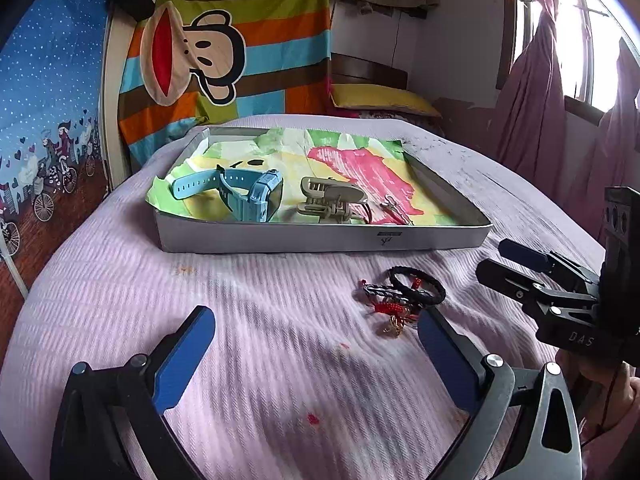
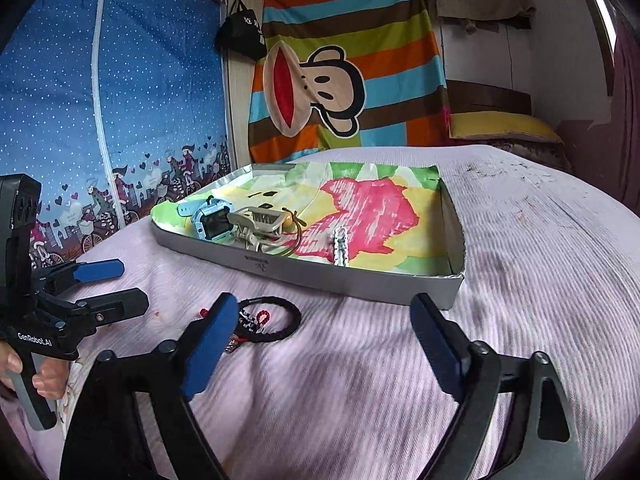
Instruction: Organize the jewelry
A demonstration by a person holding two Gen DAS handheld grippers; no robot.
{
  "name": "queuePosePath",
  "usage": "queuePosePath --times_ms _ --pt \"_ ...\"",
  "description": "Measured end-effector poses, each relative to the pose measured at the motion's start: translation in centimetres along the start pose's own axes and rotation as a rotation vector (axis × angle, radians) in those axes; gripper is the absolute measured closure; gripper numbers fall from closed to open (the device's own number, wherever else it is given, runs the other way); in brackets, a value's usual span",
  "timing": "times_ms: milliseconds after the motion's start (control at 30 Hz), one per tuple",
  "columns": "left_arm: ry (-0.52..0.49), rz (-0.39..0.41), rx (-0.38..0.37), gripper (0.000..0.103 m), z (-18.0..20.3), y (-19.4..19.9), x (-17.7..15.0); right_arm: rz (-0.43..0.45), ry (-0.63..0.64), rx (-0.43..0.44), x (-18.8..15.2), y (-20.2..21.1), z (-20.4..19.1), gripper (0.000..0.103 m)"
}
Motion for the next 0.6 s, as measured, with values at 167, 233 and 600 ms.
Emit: queuePosePath --times_ms 167,233,600 --pt "-0.026 -0.043 -0.037 0.014 0.6 -0.7 -0.2 -0.076 0.003 0.04 -0.7 -1.8 -0.6 0.044" --pt "-0.036 -0.058 -0.055 0.02 0.8 -1.0 -0.2 -0.104 0.008 0.054 -1.0 -2.5 -0.8 0.049" --pt "-0.065 -0.155 -0.147 0.05 2.3 -2.9 -0.1 -0.238 0.024 0.09 -2.0 -5.7 -1.5 0.075"
Point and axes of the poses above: each gripper's, at about its wrist camera, not at the fingertips, and y roughly against the way its jaws point, z to its right, x to its top, the point moved 5 cm from there along -y, roughly the way its jaws point, and after that the axes turned 3 degrees about z, right-handed, at the moved point
